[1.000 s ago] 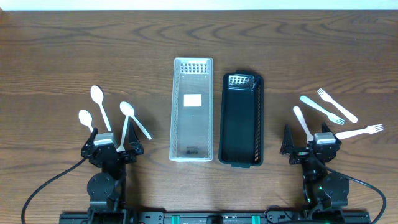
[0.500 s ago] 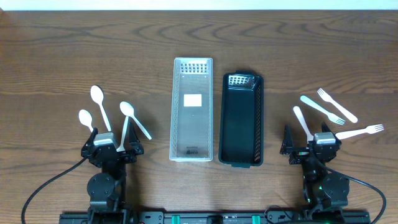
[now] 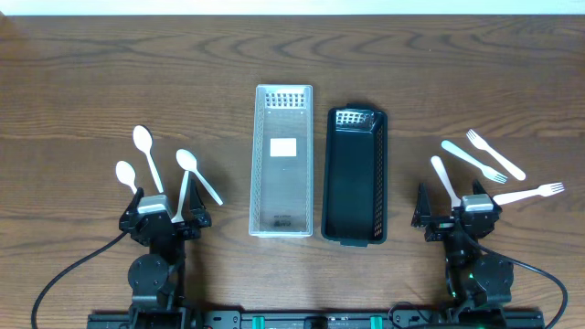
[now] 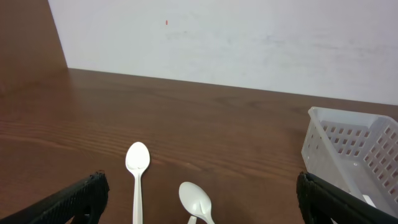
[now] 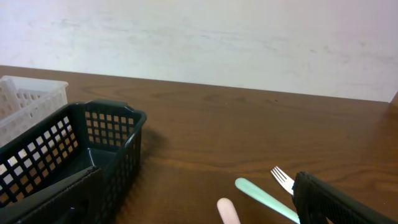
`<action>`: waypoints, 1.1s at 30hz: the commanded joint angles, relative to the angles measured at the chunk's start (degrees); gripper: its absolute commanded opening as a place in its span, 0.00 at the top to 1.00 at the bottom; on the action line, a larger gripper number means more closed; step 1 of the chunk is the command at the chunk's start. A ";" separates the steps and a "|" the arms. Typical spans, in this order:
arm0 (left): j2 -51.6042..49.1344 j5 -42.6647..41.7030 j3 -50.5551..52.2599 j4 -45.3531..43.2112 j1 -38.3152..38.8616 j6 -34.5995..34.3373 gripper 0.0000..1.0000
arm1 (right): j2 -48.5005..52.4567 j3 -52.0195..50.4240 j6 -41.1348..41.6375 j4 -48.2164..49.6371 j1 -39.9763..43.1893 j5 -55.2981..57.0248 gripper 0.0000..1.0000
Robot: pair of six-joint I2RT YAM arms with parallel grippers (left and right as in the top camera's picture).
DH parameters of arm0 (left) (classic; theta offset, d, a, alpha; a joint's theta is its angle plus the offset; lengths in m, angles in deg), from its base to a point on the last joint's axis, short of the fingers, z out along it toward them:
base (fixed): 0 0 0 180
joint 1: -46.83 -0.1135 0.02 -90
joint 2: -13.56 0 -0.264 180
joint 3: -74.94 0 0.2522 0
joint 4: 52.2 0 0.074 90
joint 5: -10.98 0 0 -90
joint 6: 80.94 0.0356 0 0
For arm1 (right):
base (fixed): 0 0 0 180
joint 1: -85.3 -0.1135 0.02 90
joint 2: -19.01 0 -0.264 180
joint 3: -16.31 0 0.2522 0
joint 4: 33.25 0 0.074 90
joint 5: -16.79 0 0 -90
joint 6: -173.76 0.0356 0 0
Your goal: Pack container
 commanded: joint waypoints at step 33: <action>-71.34 -3.54 -67.69 59.32 -0.28 -7.02 0.02 | 66.16 56.28 7.32 -47.36 -0.07 -6.67 0.32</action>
